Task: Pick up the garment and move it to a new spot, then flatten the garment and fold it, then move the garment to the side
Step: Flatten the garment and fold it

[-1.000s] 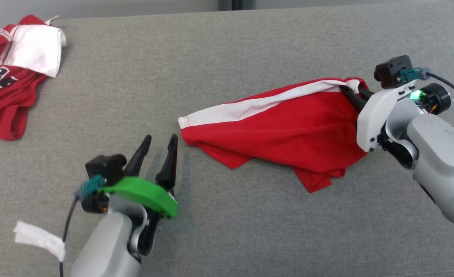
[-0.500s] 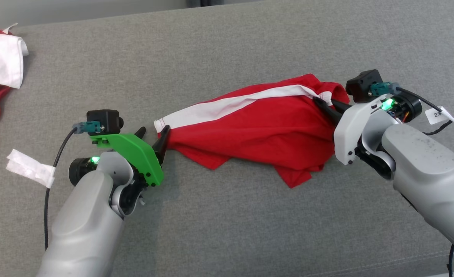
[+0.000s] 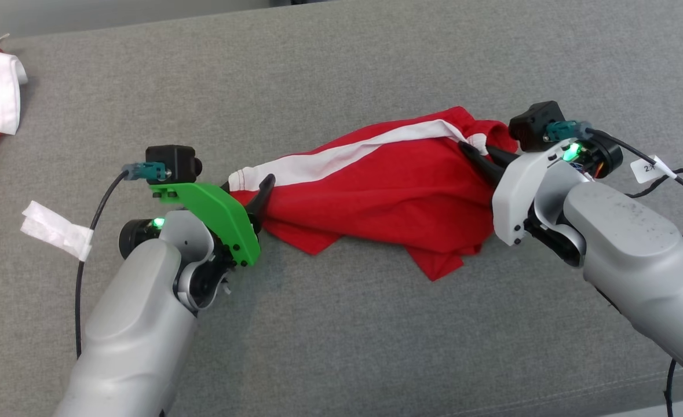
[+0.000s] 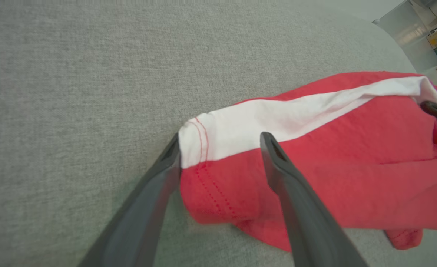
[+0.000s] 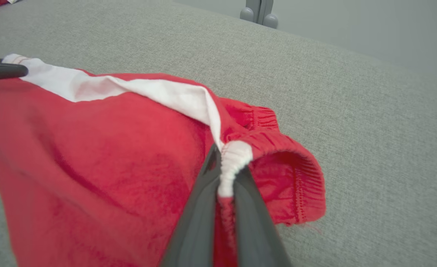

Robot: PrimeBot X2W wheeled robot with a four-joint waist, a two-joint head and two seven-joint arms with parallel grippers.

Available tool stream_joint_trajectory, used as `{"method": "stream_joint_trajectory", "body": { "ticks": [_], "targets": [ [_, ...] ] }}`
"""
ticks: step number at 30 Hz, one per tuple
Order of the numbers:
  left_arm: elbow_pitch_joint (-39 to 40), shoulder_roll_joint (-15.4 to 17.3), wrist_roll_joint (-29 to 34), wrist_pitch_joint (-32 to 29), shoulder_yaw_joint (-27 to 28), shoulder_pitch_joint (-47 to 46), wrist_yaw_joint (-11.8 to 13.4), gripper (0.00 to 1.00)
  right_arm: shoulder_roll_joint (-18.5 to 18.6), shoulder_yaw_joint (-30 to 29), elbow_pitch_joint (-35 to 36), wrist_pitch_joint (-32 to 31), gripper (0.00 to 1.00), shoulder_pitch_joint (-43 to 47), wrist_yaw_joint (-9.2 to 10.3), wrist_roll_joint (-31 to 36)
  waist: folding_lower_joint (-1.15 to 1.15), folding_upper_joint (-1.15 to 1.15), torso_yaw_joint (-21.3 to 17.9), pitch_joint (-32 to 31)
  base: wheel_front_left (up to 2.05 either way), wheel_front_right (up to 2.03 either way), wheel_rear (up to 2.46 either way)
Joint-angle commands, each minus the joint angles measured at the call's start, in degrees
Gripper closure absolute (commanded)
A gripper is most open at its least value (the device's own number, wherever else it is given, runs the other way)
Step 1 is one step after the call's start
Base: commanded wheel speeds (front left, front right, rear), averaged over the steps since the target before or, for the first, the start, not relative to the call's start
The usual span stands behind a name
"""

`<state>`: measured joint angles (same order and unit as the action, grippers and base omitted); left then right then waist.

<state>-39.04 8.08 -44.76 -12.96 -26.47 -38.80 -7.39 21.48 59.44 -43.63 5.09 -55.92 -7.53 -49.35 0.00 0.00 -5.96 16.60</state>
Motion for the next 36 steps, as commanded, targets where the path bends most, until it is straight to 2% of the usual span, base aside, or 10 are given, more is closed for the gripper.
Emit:
{"method": "stream_joint_trajectory", "body": {
  "ticks": [1, 2, 3, 4, 7, 9, 10, 18, 26, 36],
  "targets": [
    [0.12, 0.27, -0.42, 0.35, 0.14, -1.04, 0.16, 0.09, -0.11, 0.32, -0.27, 0.56, 1.00, -0.62, 0.08, -0.42, 0.00, 0.00, -0.09, 0.09, 0.00, 0.00, 0.00],
    [0.01, 0.24, -0.51, 0.30, 0.21, -1.16, 0.29, 0.24, -0.21, 0.56, -0.25, 0.75, 1.00, -0.89, 0.08, -0.64, 0.00, 0.00, -0.18, 0.19, 0.00, 0.00, 0.00],
    [-0.12, 0.12, -0.69, 0.33, 0.39, -1.30, 0.41, 0.30, -0.27, 0.72, -0.27, 0.96, 1.00, -1.05, 0.08, -0.71, 0.00, 0.00, -0.26, 0.26, 0.00, 0.00, 0.00],
    [-0.35, -0.10, -1.04, 0.50, 0.88, -1.43, 0.74, 0.47, -0.38, 0.99, -0.32, 1.16, 1.00, -1.17, 0.08, -0.86, 0.00, 0.00, -0.37, 0.36, 0.00, 0.00, 0.00],
    [-1.13, -0.41, -1.64, 1.06, 1.54, -1.87, 1.20, 0.66, -0.62, 1.57, -0.61, 1.76, 1.00, -1.38, 0.08, -1.20, 0.00, 0.00, -0.68, 0.53, 0.00, 0.00, 0.00],
    [-1.78, -0.60, -2.00, 1.17, 1.66, -1.87, 1.32, 0.85, -0.73, 1.80, -0.83, 2.33, 1.00, -1.69, 0.08, -1.53, 0.00, 0.00, -0.84, 0.54, 0.00, 0.00, 0.00],
    [-2.07, -0.65, -2.04, 1.33, 1.64, -1.85, 1.27, 1.00, -0.76, 1.90, -0.97, 2.76, 1.00, -1.84, 0.08, -1.69, 0.00, 0.00, -0.91, 0.50, 0.00, 0.00, 0.00],
    [-3.02, -0.22, -2.46, 3.74, 1.38, -0.36, 0.66, 1.00, -0.50, 2.59, -2.36, 5.31, 1.00, -1.36, 0.08, -2.95, 0.00, 0.00, -0.78, -1.23, 0.00, 0.00, 0.00],
    [0.77, 1.29, -2.42, 10.53, 1.74, 0.55, 0.08, 1.00, -0.28, 1.79, -2.31, 8.51, 1.00, -1.52, 0.08, -3.08, 0.00, 0.00, -0.29, -4.69, 0.00, 0.00, 0.00],
    [12.94, 6.12, -2.60, 17.68, 3.06, 2.66, -0.13, 1.00, 2.77, -7.00, 5.81, 10.11, 1.00, -2.21, 0.08, 3.41, 0.00, 0.00, -0.26, -12.07, 0.00, 0.00, 0.00]
  ]
}}
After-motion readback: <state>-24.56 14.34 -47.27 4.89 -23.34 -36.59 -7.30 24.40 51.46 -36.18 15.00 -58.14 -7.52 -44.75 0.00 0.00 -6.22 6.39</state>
